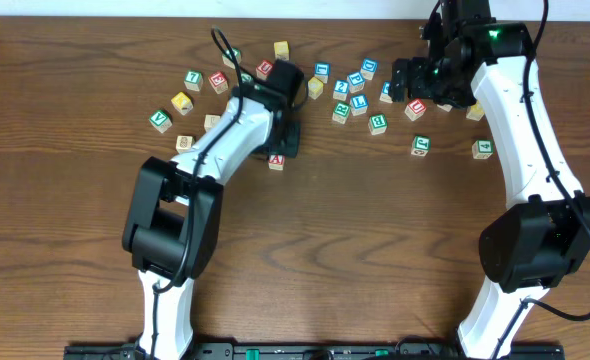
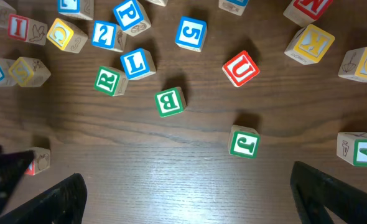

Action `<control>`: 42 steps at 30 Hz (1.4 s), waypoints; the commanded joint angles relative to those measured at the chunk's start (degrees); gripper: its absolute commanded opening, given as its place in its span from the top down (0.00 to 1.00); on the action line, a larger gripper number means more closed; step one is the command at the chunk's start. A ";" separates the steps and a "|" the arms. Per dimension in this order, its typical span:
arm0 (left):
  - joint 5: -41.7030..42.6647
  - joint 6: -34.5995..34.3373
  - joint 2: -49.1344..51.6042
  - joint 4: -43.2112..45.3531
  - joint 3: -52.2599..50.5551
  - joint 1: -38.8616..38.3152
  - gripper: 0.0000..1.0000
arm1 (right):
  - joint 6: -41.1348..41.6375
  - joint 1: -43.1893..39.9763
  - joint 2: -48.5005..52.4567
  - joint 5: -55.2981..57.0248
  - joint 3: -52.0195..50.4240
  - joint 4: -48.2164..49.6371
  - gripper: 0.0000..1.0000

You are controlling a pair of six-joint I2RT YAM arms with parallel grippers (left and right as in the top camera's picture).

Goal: Spell out AI2
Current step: 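Carry the A block forward and set it down in open space, then open the left gripper and lift back toward the pile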

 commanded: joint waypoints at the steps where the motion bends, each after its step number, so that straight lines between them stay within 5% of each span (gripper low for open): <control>1: -0.35 1.22 -3.43 -2.19 5.38 2.34 0.45 | 0.02 0.59 -0.02 0.42 1.29 0.07 0.01; 14: -0.37 3.06 -15.32 -5.53 7.15 11.56 0.44 | 4.57 0.61 -0.02 -1.75 1.29 2.40 0.01; 28: 0.44 6.34 -16.46 -5.88 7.10 17.73 0.43 | 5.66 3.02 -0.02 -2.16 1.29 5.31 0.03; 32: 5.75 8.41 -16.00 -4.15 7.93 17.68 0.32 | 5.64 3.10 -0.02 -2.16 1.29 5.51 0.02; 42: 7.10 12.70 6.51 -19.08 44.39 11.74 0.25 | 5.07 1.88 -0.02 -2.16 1.29 3.08 0.01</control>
